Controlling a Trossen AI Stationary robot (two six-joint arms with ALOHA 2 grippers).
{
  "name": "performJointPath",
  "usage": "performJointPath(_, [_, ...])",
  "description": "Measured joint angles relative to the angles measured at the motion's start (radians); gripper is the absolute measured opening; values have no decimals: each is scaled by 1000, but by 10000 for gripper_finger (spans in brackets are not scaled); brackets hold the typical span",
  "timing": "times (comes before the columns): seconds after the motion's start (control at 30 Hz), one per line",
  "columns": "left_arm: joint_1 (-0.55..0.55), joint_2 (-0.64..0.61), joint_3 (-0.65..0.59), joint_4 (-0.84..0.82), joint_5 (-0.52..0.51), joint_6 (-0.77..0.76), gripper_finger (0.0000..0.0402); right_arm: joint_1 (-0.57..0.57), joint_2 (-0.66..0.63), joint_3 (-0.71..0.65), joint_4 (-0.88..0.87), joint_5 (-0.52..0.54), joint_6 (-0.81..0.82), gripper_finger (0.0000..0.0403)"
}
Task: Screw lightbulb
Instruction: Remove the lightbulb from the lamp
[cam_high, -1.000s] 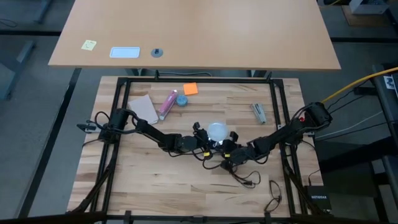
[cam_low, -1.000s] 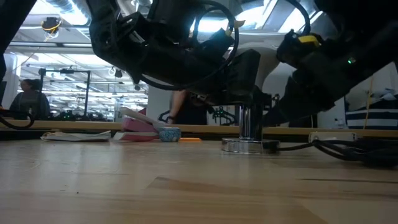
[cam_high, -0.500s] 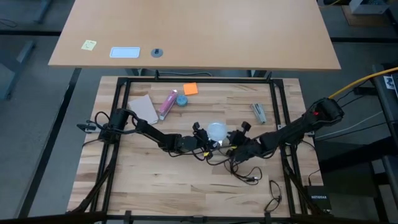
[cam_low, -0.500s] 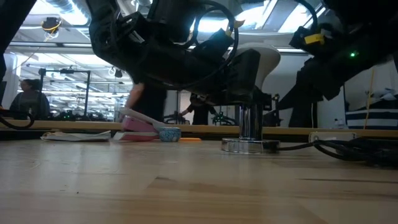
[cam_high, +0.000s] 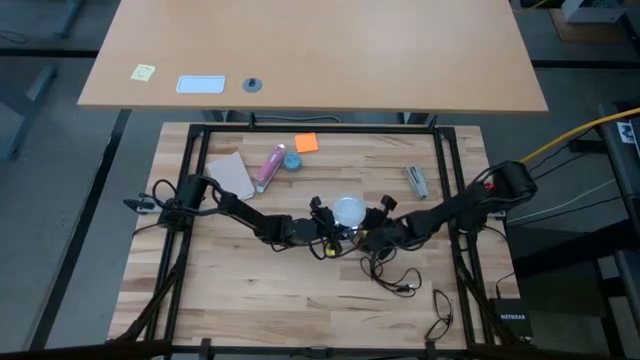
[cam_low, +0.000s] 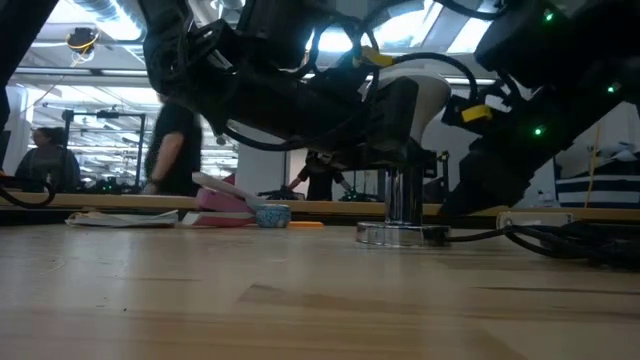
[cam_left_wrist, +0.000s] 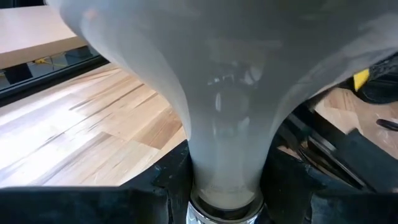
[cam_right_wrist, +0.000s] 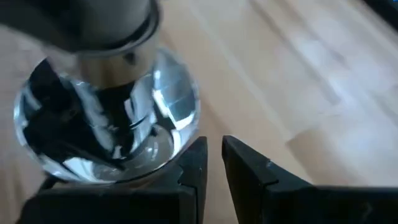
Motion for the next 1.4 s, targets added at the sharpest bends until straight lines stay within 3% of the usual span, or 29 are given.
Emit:
performJointPath(0.53, [25,-2,-2,0,-7,13,153,17,32,-1,194,-181,0,60])
performJointPath(0.9, [27,-2,0,3,-11,61,153,79,69,1,221,-114,128,60])
performJointPath(1.1, [25,-2,0,3,-15,73,153,80,66,1,211,-83,67,60])
performJointPath(1.4, [-25,-1,0,1,-27,77,153,79,-159,0,-94,3,-2,60])
